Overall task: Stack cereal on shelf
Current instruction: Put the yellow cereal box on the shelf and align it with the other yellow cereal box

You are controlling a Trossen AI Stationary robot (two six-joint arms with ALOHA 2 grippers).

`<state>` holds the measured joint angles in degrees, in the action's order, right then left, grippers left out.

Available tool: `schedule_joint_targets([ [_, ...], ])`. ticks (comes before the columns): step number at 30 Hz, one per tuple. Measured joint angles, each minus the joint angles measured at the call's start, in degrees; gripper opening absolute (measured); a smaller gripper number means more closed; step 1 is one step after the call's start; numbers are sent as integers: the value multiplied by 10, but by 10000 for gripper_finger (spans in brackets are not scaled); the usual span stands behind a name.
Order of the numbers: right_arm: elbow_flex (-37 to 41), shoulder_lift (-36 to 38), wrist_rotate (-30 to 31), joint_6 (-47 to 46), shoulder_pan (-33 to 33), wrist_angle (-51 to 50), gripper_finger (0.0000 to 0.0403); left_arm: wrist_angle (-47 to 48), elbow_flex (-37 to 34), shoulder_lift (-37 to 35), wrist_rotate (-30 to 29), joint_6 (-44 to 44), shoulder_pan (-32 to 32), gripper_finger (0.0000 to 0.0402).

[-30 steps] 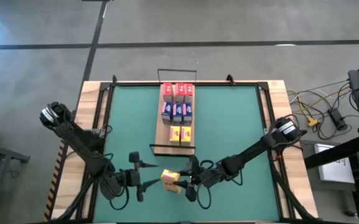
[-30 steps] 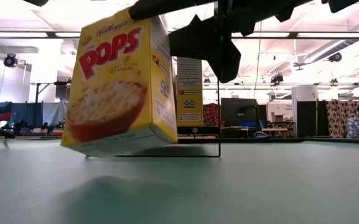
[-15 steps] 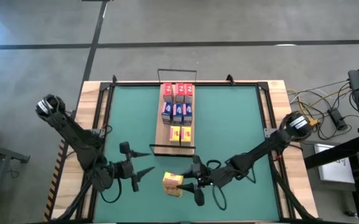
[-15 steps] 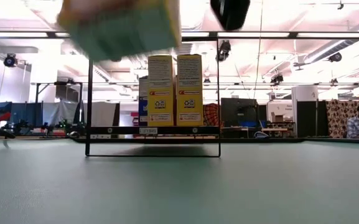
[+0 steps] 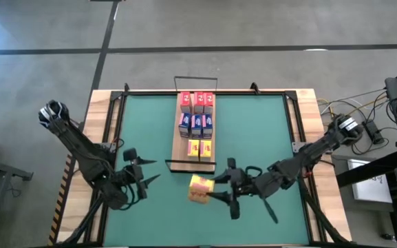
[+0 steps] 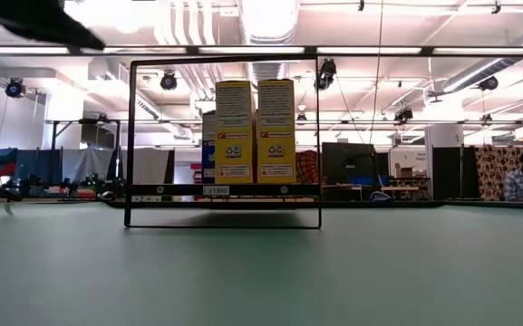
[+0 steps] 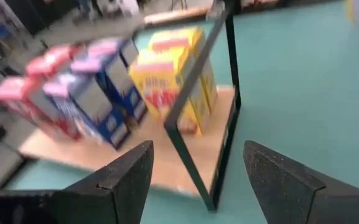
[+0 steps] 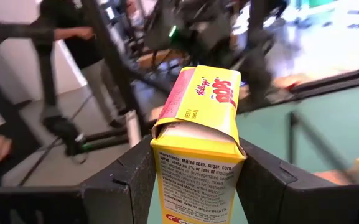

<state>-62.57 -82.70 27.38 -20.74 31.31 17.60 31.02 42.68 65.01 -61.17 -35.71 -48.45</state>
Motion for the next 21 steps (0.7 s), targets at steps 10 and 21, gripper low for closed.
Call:
schedule_joint_targets([
  [10,0,24,149,83,-18,2,175,17,-1,34,-4,-38,1,233],
  [21,0,11,152,134,-81,83,175,-77,0,2,-106,91,1,233],
])
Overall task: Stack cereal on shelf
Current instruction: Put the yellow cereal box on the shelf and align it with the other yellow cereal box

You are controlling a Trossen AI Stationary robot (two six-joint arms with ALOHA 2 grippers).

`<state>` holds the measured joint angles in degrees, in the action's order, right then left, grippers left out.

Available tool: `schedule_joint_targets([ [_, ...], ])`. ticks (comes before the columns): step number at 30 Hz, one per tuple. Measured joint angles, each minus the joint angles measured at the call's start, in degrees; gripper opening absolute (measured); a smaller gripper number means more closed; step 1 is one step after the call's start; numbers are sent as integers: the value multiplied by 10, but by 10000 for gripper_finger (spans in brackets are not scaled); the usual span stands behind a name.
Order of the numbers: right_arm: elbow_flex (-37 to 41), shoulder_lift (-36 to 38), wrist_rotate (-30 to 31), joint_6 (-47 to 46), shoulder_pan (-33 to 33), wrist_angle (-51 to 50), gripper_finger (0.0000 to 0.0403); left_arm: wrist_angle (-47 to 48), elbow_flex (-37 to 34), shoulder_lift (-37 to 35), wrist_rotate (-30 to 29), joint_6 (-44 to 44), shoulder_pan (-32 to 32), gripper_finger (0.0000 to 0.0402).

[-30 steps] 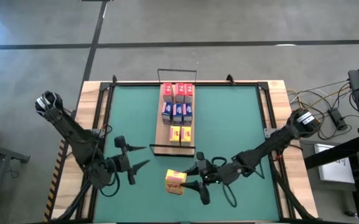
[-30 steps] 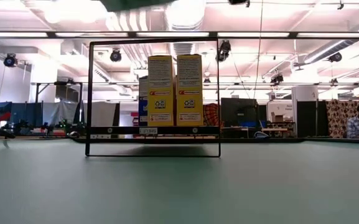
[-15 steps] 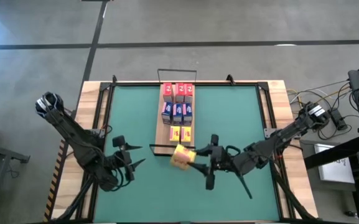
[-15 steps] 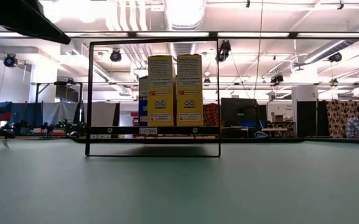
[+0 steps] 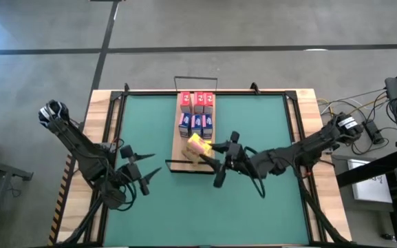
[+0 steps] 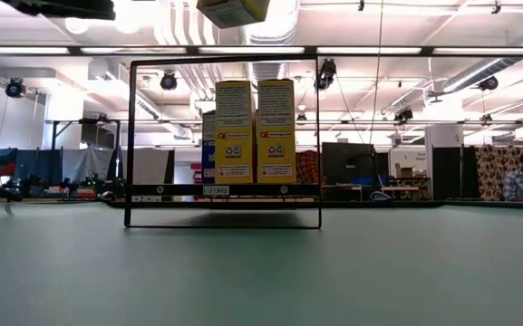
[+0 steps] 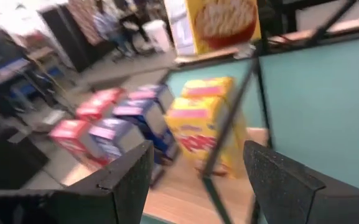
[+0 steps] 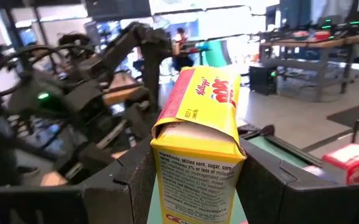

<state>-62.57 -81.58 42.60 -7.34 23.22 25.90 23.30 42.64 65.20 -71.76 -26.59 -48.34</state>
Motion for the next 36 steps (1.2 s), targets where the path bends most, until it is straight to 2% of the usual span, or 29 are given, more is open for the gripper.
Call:
schedule_joint_targets([
  [5,0,-2,-11,-4,-31,17,175,1,1,-7,-58,34,1,233],
  [11,-18,-46,-41,5,-53,61,175,13,2,-8,-85,36,1,233],
  [16,-80,-101,3,51,-57,60,175,18,1,-14,-89,37,1,233],
  [22,-164,-169,98,113,-56,32,175,25,1,-25,-89,37,-2,233],
  [30,-220,-233,162,112,-58,6,175,26,1,-26,-88,36,-3,233],
  [36,-229,-255,176,58,-60,3,175,26,1,-26,-87,34,-2,233],
])
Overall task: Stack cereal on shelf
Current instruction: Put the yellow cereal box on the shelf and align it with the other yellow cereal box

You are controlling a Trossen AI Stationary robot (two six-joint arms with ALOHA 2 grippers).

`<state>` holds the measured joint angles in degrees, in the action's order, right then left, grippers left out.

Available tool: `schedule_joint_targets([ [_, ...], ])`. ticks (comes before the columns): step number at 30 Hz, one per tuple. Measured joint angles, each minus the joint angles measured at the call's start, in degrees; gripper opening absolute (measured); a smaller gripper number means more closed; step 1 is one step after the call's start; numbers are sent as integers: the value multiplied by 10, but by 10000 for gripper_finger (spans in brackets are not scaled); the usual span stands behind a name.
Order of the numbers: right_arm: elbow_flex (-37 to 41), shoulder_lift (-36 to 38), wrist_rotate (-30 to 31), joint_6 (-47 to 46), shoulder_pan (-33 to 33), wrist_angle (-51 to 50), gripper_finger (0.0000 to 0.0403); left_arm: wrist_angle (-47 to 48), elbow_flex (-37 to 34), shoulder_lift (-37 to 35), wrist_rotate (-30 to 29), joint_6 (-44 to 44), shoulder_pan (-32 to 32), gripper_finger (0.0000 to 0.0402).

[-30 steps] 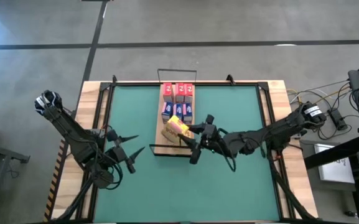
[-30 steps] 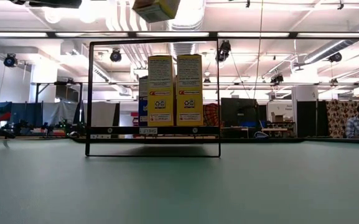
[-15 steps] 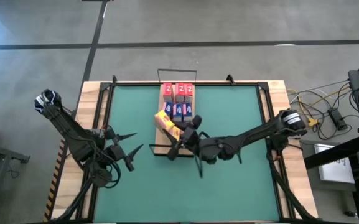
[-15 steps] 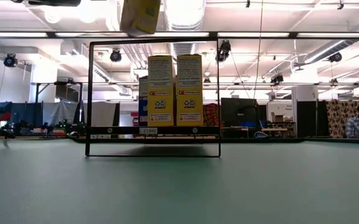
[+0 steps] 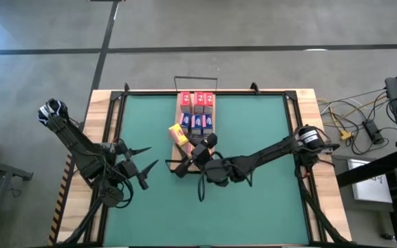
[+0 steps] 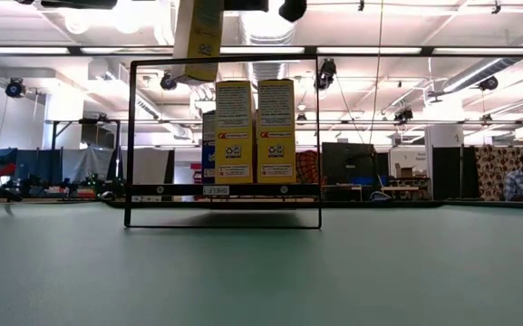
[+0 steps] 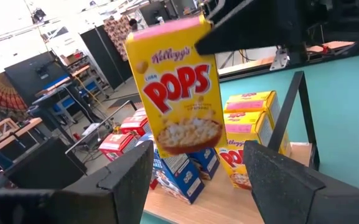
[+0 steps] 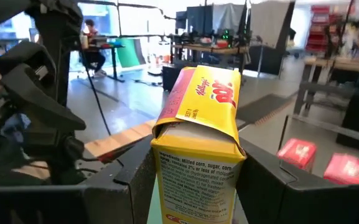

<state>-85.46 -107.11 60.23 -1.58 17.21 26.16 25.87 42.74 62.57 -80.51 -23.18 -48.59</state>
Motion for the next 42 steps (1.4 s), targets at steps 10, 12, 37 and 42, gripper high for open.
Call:
schedule_joint_targets([
  [10,6,-7,-2,-102,-2,-30,175,0,0,0,-4,-2,1,233],
  [12,6,-15,-2,-122,-2,-40,176,0,0,0,-5,-2,1,233],
  [37,-2,-59,-4,-153,-4,-72,176,3,-54,8,3,-58,58,233],
  [42,-1,-59,-7,-167,-4,-85,176,5,-78,7,79,-79,98,233],
])
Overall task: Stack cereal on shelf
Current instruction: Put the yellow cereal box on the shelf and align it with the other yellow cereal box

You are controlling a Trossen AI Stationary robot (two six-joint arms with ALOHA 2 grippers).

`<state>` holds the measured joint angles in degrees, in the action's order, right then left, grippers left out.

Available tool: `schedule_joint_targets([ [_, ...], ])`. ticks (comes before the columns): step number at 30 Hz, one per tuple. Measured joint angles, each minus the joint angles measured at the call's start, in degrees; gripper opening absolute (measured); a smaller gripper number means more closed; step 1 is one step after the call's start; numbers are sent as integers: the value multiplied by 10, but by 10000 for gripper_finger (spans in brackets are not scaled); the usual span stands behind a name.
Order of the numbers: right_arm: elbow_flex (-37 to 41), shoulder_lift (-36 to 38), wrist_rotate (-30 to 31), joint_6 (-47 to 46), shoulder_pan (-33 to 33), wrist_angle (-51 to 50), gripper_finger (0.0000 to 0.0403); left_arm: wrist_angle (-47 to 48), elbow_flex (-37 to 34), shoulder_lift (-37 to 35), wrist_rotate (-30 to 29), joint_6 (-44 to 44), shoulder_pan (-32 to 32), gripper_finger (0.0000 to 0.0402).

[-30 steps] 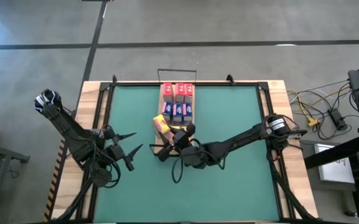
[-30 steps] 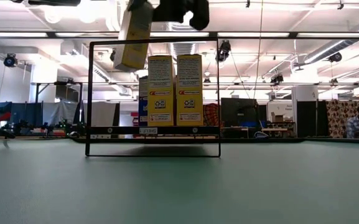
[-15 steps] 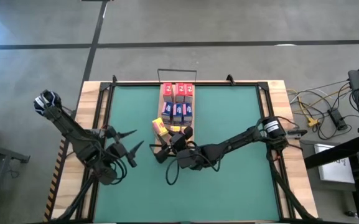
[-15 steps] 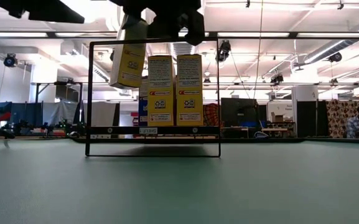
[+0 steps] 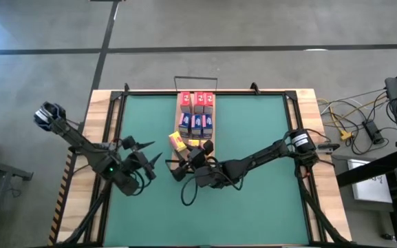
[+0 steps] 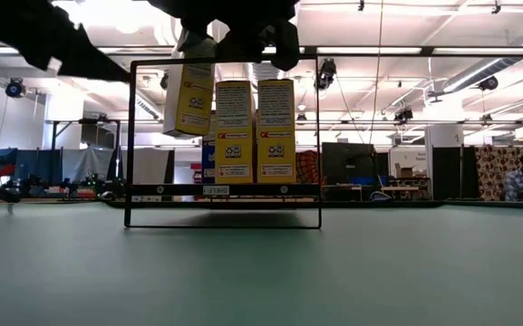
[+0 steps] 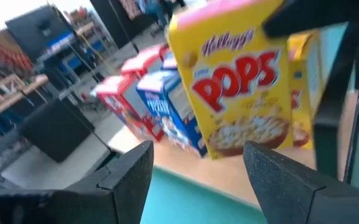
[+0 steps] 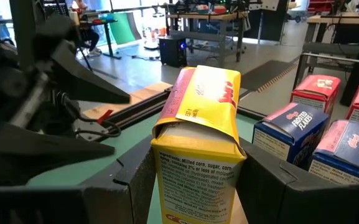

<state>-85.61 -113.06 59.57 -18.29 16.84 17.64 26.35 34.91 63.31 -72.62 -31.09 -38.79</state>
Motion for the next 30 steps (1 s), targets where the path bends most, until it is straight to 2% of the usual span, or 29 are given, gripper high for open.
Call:
schedule_joint_targets([
  [6,0,0,0,-14,0,-10,176,-7,-10,-1,47,-3,32,233],
  [30,1,0,0,-17,-1,-12,176,-39,-30,19,47,18,63,232],
])
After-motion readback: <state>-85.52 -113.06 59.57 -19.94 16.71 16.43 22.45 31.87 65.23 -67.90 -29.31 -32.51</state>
